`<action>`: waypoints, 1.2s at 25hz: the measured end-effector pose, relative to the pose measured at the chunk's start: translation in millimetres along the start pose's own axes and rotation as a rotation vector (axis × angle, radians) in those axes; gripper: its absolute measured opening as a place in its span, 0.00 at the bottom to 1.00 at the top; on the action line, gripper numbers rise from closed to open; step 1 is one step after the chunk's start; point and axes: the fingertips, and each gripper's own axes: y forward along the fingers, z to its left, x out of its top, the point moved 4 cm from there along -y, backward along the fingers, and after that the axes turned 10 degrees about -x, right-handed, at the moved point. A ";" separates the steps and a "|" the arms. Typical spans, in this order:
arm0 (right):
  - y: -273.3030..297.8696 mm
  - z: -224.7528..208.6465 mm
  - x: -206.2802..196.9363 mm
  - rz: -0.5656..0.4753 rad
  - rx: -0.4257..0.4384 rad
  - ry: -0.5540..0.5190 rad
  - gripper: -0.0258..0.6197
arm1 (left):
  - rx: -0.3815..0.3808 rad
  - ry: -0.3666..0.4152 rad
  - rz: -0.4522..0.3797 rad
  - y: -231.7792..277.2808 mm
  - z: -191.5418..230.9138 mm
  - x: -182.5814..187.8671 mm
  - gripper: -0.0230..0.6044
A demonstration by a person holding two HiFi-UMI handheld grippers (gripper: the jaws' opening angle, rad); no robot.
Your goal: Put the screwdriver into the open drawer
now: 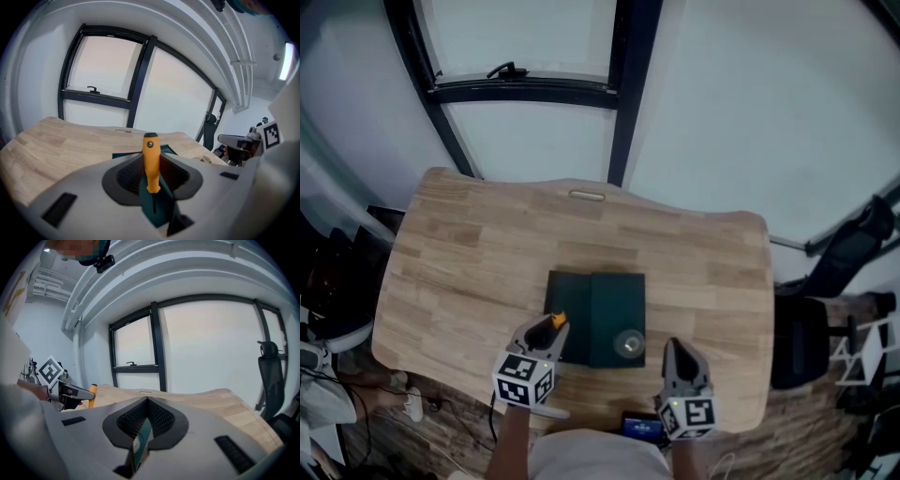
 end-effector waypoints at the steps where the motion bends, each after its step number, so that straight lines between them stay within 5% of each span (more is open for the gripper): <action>1: 0.9 -0.6 -1.2 0.004 -0.002 0.001 0.04 | 0.000 -0.002 0.004 1.5 1.1 -1.1 0.21; 30: 22.8 -9.7 -35.1 0.115 -0.001 0.018 0.04 | -0.016 -0.044 0.166 33.6 11.8 -48.4 0.21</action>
